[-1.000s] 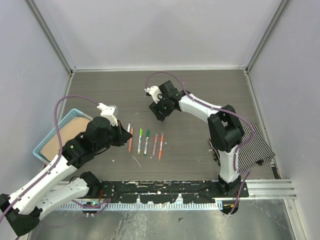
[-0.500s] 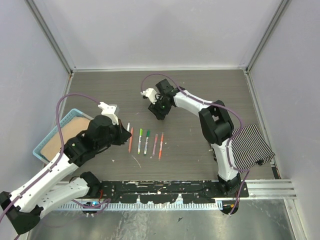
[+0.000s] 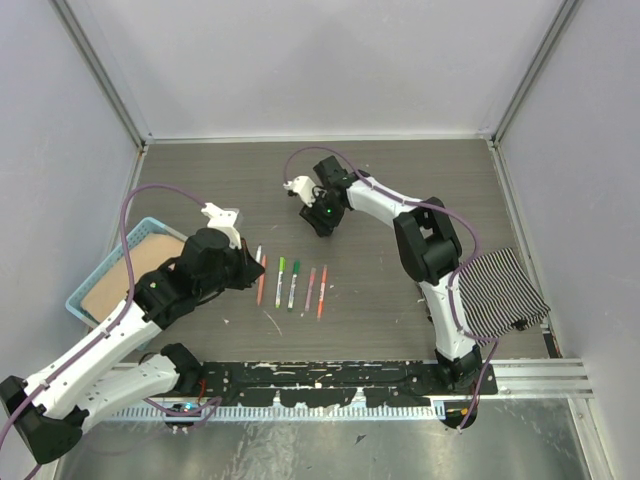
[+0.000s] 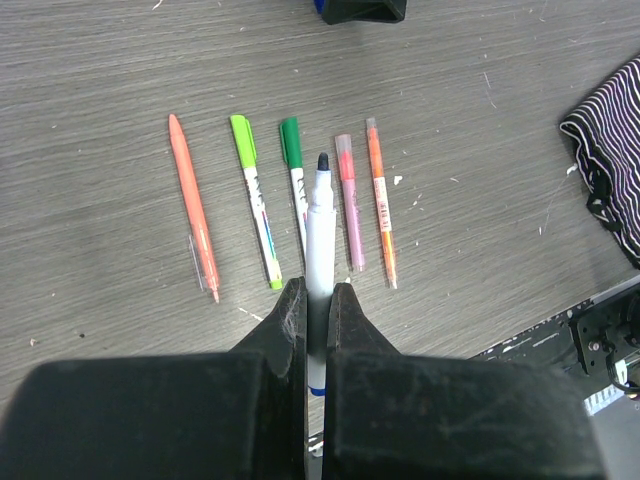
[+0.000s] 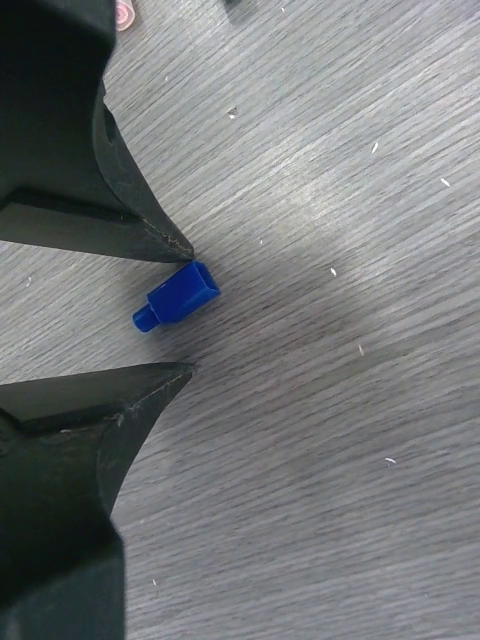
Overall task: Insert the pens into the pen caps
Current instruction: Pick up the pen cap from the center of the board.
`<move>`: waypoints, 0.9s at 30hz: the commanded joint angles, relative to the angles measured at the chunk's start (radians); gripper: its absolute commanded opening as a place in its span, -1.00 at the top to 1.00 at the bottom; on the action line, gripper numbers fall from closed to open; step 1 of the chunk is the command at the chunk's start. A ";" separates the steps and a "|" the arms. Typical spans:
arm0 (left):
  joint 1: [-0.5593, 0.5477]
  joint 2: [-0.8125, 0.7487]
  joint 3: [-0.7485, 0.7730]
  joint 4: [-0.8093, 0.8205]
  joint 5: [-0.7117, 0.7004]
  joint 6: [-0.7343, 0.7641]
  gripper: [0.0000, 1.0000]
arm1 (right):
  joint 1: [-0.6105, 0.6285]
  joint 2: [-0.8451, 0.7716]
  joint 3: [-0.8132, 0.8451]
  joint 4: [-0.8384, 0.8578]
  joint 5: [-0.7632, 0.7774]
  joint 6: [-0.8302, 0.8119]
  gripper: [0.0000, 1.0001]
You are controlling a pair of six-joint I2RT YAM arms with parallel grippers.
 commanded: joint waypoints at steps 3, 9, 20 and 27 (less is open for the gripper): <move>0.000 0.000 0.036 0.017 -0.007 0.012 1.00 | -0.002 0.011 0.054 -0.023 -0.029 -0.008 0.06; 0.000 0.000 0.032 0.024 -0.006 0.011 1.00 | -0.001 0.008 0.047 -0.039 -0.027 0.025 0.47; 0.000 -0.007 0.041 0.019 -0.008 0.014 1.00 | -0.014 -0.240 -0.140 0.167 0.102 0.394 0.91; 0.003 -0.012 0.027 0.042 -0.019 0.029 1.00 | -0.017 -0.537 -0.446 0.242 0.288 0.709 0.95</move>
